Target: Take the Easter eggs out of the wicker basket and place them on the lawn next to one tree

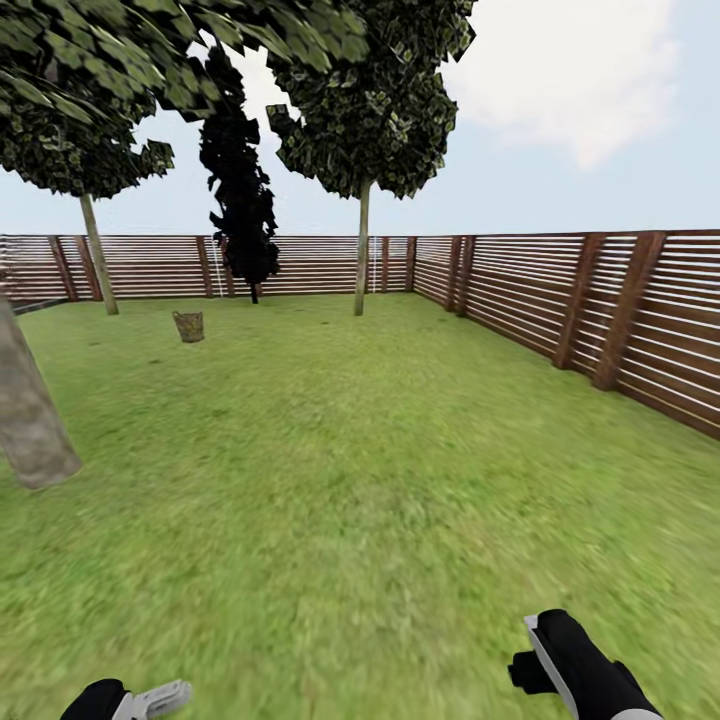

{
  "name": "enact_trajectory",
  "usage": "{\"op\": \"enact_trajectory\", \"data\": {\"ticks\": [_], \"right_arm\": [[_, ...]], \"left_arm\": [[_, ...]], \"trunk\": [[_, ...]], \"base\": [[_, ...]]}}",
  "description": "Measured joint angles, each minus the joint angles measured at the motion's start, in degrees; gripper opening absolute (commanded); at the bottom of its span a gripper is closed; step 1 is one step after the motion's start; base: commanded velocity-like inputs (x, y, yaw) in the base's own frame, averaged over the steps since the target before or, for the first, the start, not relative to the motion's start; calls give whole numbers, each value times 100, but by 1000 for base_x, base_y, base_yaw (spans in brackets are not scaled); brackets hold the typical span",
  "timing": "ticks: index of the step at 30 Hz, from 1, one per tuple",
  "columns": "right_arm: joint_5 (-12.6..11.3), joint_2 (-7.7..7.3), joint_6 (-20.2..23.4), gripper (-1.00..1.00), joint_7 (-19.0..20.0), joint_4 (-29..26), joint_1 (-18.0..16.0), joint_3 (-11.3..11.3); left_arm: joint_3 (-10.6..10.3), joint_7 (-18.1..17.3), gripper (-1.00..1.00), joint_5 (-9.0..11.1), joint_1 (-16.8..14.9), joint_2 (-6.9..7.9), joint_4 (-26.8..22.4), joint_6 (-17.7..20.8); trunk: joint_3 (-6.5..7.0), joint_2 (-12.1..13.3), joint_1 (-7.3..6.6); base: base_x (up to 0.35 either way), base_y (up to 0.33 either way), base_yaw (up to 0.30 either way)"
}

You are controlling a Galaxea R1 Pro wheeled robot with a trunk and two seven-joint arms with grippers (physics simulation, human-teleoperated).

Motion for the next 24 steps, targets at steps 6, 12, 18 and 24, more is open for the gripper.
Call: {"op": "enact_trajectory", "data": {"ticks": [6,12,18,24], "right_arm": [[-1,-2,2,100,0,-2,1,-1],[-1,-3,2,100,-1,-3,2,-7],[-1,-3,2,100,0,-5,2,-3],[-1,2,4,100,0,-11,2,0]], "left_arm": [[-1,3,100,-4,-2,0,2,-1],[-1,6,100,-13,-2,-4,4,-1],[-6,6,100,-15,-2,-7,4,-1],[-10,6,100,-15,-2,-7,4,-3]], "trunk": [[0,0,0],[0,0,0],[0,0,0],[0,0,0]], "base": [[344,0,85],[344,0,6],[344,0,0],[344,0,0]]}}
